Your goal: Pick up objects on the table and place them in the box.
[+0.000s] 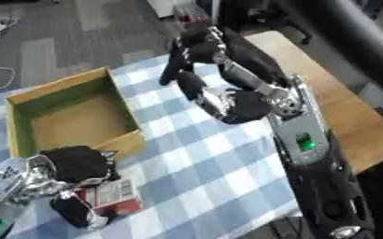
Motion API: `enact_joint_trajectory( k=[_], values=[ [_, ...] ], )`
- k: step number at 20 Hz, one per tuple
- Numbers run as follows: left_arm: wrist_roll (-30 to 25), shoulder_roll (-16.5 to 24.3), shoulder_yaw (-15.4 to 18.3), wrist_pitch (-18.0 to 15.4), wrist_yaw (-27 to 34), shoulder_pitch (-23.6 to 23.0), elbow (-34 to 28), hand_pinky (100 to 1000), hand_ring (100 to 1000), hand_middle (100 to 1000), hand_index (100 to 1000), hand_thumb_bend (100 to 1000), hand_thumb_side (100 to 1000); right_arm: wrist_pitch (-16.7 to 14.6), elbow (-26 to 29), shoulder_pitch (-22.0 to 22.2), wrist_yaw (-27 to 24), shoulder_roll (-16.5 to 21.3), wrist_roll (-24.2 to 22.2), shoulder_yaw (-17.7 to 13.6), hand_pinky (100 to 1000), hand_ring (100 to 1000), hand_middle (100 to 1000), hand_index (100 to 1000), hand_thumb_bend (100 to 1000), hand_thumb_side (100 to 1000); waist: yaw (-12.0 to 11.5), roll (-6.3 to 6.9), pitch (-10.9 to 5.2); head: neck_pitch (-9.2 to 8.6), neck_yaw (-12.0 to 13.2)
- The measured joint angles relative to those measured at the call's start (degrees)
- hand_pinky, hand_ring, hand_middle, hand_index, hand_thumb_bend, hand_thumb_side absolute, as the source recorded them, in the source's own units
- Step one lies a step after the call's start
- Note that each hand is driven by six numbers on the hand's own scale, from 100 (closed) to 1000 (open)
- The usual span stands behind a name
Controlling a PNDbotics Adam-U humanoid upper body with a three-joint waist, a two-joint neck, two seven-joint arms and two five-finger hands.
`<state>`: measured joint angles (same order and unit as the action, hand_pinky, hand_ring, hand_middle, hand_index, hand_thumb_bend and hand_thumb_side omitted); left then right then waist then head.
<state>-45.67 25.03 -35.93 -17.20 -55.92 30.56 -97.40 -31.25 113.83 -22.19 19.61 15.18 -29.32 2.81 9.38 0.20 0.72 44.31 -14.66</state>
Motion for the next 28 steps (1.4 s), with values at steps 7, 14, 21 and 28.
enact_joint_trajectory(
  k=[7,14,21,28],
  values=[
    [-1.06,3.96,5.64,1.05,4.51,-3.68,-10.85,100,100,138,396,100,645,0.24,0.0,0.17,0.17,0.03,0.29,-0.08,384,349,474,624,100,1000,-0.87,-0.2,0.0,0.0,0.0],
    [-0.88,8.79,12.4,0.87,7.17,-6.42,-15.95,100,100,142,399,100,642,0.51,0.0,1.05,0.95,0.08,0.75,-0.41,384,348,475,628,100,1000,-1.79,-0.38,0.0,0.01,-0.02],
    [7.96,12.95,16.76,0.61,4.79,-6.99,-16.17,100,100,145,400,100,640,0.61,0.0,1.38,1.14,0.13,0.91,-0.41,384,348,476,629,100,1000,-2.08,-0.53,-0.08,0.01,-0.02],
    [27.67,14.2,17.77,4.67,1.41,-8.47,-15.8,100,100,116,389,100,638,0.6,0.0,1.49,1.15,0.14,0.9,-0.39,384,349,475,626,100,1000,-1.9,-0.53,-0.08,0.01,-0.02]
  ],
)
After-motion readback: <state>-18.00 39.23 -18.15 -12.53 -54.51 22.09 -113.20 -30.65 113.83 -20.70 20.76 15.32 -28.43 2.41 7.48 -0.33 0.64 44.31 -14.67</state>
